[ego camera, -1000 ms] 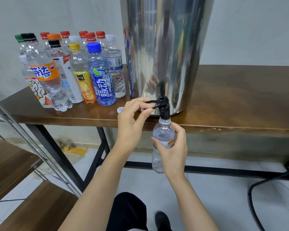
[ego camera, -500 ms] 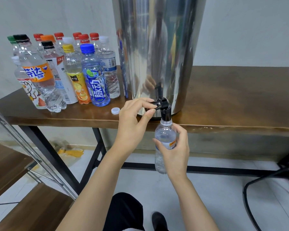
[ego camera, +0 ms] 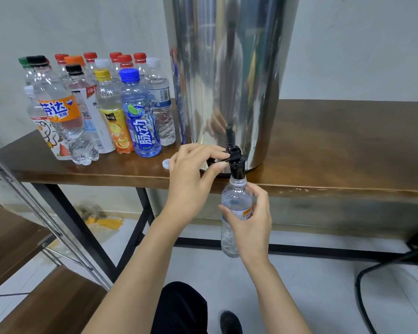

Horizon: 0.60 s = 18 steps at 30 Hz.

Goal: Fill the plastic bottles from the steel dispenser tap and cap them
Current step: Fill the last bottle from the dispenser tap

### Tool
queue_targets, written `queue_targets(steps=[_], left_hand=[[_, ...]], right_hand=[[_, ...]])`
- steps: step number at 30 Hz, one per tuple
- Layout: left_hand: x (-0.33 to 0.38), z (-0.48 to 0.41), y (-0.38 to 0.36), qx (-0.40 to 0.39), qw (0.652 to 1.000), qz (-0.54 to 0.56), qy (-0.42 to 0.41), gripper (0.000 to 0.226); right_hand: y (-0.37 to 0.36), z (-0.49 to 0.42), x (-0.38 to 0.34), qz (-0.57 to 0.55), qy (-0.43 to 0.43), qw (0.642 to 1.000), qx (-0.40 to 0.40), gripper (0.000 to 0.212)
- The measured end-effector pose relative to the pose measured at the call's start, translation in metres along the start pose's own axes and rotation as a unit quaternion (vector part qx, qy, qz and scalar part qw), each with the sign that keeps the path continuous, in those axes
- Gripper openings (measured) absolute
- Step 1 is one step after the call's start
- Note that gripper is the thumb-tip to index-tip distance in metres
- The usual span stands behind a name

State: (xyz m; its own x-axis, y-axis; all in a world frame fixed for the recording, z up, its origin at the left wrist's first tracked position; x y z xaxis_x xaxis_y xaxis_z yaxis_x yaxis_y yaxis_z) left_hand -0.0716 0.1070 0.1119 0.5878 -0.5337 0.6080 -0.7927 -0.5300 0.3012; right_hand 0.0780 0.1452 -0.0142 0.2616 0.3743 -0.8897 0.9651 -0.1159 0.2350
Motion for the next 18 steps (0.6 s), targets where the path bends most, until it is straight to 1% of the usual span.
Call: queue_targets(steps=[8, 18], left_hand=[[-0.019, 0.003, 0.011, 0.024, 0.999, 0.006, 0.022, 0.016], [-0.02, 0.007, 0.01, 0.042, 0.998, 0.024, 0.034, 0.016]], right_hand=[[-0.009, 0.001, -0.005, 0.007, 0.009, 1.0, -0.02, 0.067], [-0.011, 0.002, -0.006, 0.004, 0.001, 1.0, -0.025, 0.066]])
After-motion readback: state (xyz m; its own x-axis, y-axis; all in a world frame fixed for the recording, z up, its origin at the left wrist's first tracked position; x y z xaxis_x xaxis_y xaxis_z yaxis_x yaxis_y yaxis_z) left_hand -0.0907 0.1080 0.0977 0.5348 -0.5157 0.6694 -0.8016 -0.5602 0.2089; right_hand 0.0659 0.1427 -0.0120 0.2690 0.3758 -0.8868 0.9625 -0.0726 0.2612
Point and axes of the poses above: each hand's wrist, its own z-axis away from the middle knuckle, its own y-axis out of the back of the hand, x = y × z, the point moved 10 cm from there along -z, towards the middle knuckle, and after that the axes turned 9 degrees about z, right-handed, at the moved point
